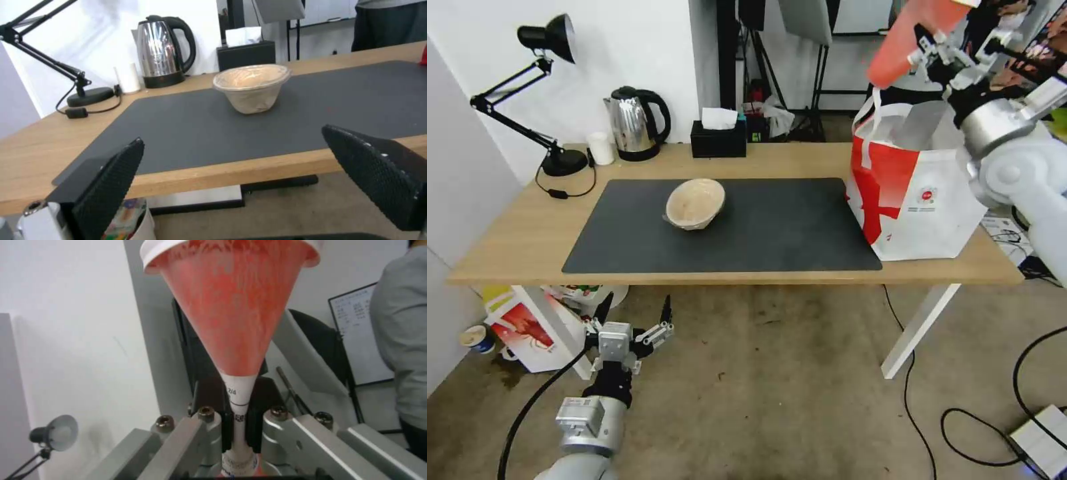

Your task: Pick up the trash from the table and place it into the takeout bag.

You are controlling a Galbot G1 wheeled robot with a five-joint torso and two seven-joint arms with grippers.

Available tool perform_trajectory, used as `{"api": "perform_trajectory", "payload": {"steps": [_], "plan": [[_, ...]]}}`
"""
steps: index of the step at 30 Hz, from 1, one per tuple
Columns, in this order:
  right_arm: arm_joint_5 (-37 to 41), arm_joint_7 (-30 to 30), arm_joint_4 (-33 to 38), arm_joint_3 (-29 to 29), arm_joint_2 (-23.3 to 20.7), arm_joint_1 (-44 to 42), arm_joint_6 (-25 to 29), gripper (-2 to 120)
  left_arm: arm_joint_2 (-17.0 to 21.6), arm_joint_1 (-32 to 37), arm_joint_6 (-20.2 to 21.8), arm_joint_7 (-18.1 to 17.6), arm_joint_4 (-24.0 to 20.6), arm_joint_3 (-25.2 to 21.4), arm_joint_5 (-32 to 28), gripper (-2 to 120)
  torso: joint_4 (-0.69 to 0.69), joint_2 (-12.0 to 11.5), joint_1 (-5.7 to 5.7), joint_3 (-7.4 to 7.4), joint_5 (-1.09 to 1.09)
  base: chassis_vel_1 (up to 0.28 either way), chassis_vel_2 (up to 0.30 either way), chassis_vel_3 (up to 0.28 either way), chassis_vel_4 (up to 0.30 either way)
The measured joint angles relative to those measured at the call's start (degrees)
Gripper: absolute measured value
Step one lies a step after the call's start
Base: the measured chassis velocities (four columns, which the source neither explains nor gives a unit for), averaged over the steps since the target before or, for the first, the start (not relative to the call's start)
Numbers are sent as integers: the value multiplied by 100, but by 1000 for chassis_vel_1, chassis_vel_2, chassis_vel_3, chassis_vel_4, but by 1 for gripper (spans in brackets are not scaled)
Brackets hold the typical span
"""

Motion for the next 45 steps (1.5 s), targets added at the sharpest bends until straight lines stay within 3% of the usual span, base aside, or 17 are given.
{"api": "perform_trajectory", "payload": {"steps": [17, 45], "plan": [[-741, -190, -529, 310, 55, -359, 267, 4, 0, 0, 0, 0, 0, 0, 0, 100, 0, 0, 0, 0, 0, 0, 0, 0, 0], [-1692, -420, -1609, 34, 537, 308, 596, 4, 0, 0, 0, 0, 0, 0, 0, 100, 0, 0, 0, 0, 0, 0, 0, 0, 0]]}}
